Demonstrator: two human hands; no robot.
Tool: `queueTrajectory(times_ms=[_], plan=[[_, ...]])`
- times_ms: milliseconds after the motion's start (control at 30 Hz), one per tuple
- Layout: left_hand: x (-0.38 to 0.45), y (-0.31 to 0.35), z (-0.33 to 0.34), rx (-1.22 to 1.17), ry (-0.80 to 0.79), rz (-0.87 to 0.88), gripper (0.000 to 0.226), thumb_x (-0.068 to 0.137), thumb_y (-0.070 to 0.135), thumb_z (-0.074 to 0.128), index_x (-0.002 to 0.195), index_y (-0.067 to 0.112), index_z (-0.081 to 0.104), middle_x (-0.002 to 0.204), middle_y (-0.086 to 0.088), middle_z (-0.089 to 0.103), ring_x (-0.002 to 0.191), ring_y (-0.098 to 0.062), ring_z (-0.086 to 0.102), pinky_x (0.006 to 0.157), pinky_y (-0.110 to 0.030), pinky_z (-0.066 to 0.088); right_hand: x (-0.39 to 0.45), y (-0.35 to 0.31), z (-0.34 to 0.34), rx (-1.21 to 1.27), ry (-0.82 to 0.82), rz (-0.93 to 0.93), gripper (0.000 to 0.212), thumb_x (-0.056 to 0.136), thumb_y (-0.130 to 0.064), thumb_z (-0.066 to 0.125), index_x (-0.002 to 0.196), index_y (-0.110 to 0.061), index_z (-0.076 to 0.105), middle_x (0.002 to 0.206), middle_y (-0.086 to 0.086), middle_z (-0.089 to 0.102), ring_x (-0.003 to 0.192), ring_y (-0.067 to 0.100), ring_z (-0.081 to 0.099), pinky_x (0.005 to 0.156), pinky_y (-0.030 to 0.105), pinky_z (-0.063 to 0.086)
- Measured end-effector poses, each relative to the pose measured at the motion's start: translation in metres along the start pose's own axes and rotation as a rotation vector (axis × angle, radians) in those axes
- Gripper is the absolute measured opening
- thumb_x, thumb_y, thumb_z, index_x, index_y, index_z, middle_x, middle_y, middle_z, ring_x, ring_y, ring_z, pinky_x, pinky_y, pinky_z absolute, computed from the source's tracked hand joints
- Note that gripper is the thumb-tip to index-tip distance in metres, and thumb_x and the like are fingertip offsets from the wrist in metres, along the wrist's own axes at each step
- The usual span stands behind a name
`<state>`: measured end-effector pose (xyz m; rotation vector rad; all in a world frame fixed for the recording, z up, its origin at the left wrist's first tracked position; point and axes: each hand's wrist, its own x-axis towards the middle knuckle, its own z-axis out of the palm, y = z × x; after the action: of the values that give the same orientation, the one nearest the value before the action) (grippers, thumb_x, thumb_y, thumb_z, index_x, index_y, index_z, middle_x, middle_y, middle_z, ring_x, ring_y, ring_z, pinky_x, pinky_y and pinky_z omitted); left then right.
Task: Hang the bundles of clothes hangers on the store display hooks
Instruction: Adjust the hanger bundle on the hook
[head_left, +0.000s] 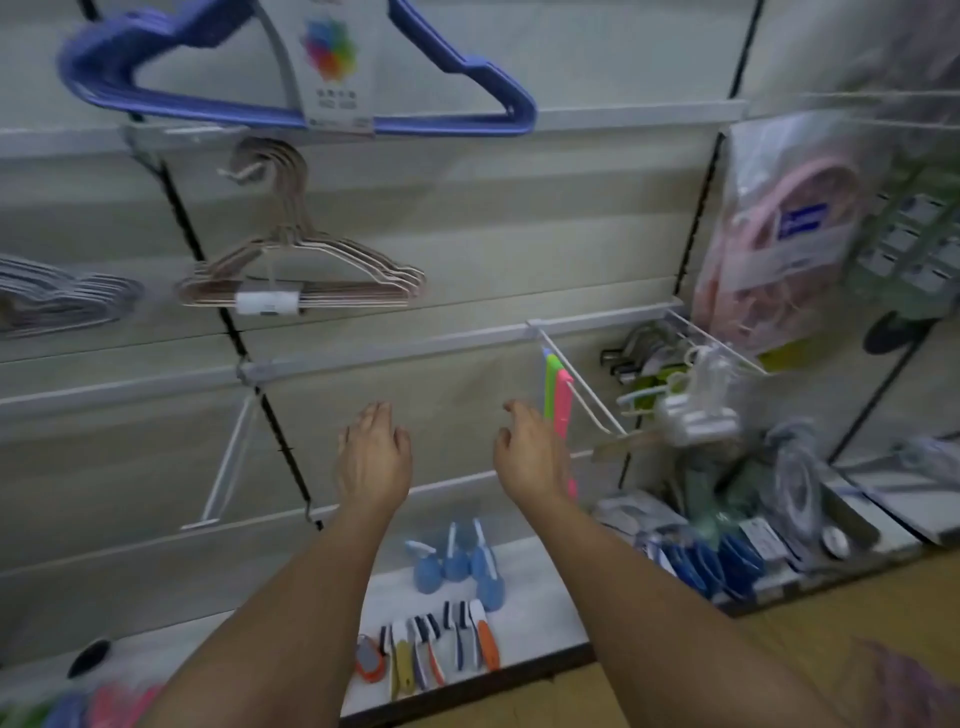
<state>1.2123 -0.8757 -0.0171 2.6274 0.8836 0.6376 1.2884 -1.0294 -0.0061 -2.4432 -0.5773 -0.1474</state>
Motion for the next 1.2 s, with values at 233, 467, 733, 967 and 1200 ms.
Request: queueTrajectory(times_ms=[233, 467, 733, 967, 1200], plan=[[-0.048, 0.044, 0.062, -0.129, -0.445, 0.043, 0.051, 0.101, 0.029, 0.036, 0.145, 0.006, 0.03, 0.146, -0.018, 0.039, 0.128, -0.036, 0.043, 0.102, -0.037, 0.034, -0.06, 0.074, -0.006, -0.075, -0.146, 0.23, 0.039, 0.097, -0.027, 0.043, 0.134, -0.015, 0.044, 0.128, 0.011, 0.056, 0.117, 0.031, 0.052, 0.088, 0.039, 0.044], [-0.104, 0.103, 0.124, -0.168, -0.72, 0.263, 0.049, 0.1, 0.036, 0.036, 0.138, 0.006, 0.037, 0.137, -0.022, 0.046, 0.12, -0.039, 0.048, 0.095, -0.043, 0.041, -0.126, 0.151, -0.025, -0.038, -0.177, 0.569, 0.053, 0.097, -0.039, 0.044, 0.143, -0.014, 0.036, 0.14, 0.01, 0.047, 0.128, 0.031, 0.044, 0.099, 0.041, 0.042], [-0.203, 0.18, 0.174, -0.164, -0.928, 0.558, 0.049, 0.097, 0.044, 0.035, 0.133, 0.011, 0.045, 0.135, -0.012, 0.051, 0.122, -0.03, 0.047, 0.101, -0.042, 0.038, -0.229, 0.236, -0.064, -0.048, -0.046, 0.907, 0.057, 0.093, -0.039, 0.047, 0.144, -0.016, 0.035, 0.147, 0.009, 0.039, 0.133, 0.028, 0.04, 0.106, 0.04, 0.036], [-0.299, 0.251, 0.209, -0.106, -1.037, 0.773, 0.059, 0.098, 0.045, 0.034, 0.147, 0.013, 0.028, 0.152, -0.011, 0.031, 0.139, -0.026, 0.031, 0.112, -0.038, 0.028, -0.325, 0.316, -0.11, -0.068, 0.005, 1.159, 0.056, 0.095, -0.045, 0.044, 0.141, -0.015, 0.037, 0.144, 0.008, 0.042, 0.13, 0.029, 0.043, 0.101, 0.039, 0.038], [-0.378, 0.334, 0.25, -0.078, -1.093, 0.883, 0.056, 0.099, 0.044, 0.033, 0.146, 0.014, 0.029, 0.149, -0.008, 0.035, 0.135, -0.024, 0.035, 0.109, -0.035, 0.031, -0.382, 0.407, -0.161, -0.093, 0.028, 1.326, 0.064, 0.093, -0.047, 0.045, 0.147, -0.017, 0.029, 0.147, 0.007, 0.038, 0.132, 0.03, 0.039, 0.105, 0.044, 0.036]])
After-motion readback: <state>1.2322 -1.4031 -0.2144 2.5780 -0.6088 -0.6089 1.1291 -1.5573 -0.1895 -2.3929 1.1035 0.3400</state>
